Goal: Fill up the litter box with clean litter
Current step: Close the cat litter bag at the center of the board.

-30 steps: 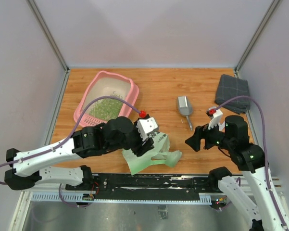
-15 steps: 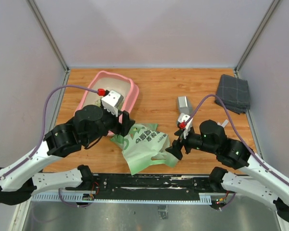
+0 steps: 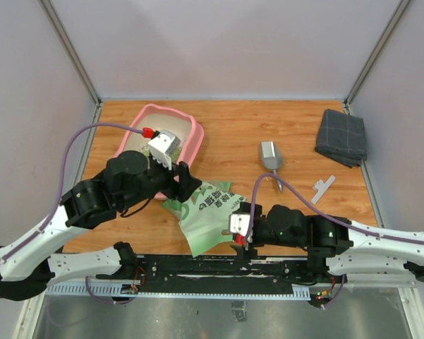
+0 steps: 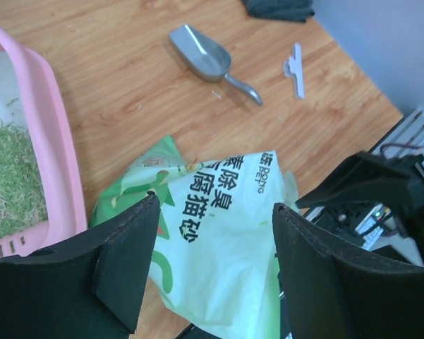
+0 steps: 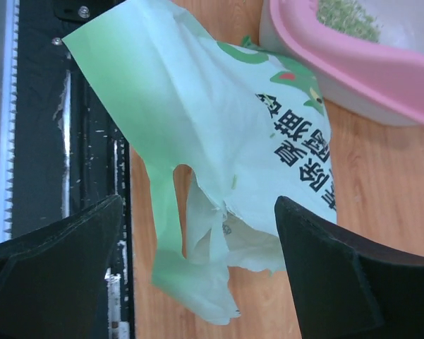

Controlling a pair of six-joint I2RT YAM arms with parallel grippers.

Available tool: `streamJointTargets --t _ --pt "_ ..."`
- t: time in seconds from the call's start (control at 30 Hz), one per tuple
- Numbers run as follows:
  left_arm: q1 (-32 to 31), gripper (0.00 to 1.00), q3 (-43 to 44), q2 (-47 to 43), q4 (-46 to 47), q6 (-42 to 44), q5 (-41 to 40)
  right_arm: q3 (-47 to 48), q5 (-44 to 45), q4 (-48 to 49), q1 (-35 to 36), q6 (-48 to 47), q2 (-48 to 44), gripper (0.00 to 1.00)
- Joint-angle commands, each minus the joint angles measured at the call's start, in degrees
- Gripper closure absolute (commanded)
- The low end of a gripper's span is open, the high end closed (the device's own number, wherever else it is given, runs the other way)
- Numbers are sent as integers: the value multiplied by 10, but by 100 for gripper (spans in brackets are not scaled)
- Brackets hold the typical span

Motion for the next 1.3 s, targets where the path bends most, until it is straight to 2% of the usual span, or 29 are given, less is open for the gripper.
streamJointTargets --t 0.0,0.1,0.2,0.33,0.5,0.63,0.7,0.77,0.93,1.03,1.1,1.2,1.27 --pt "3 30 32 -26 8 -49 -34 -45 149 89 76 -136 -2 7" --pt "3 30 41 -25 2 -47 -44 -87 221 156 129 -224 20 2" --pt "3 30 46 -16 -5 -48 -38 -92 233 188 137 -248 51 2" --pt "3 30 38 -17 0 -51 -32 -105 318 214 168 -288 94 0" --pt "3 30 34 -12 -1 -50 -37 -111 393 213 177 -291 117 1" --pt "3 30 34 -7 5 -53 -34 -114 406 215 170 -287 77 2" --pt "3 30 34 -3 8 -52 -33 -106 395 202 158 -276 42 7" --pt "3 31 32 -1 13 -52 -27 -99 375 191 142 -262 13 16" --pt "3 34 19 1 52 -20 45 -96 303 188 101 -232 -10 50" --pt "3 35 24 16 44 7 83 -87 267 179 70 -202 1 58" --pt "3 36 25 24 30 18 91 -85 227 166 68 -184 -2 56" --pt "3 36 15 29 16 10 78 -85 176 127 68 -142 -15 34" --pt "3 36 7 27 15 5 71 -91 141 109 68 -124 -36 30"
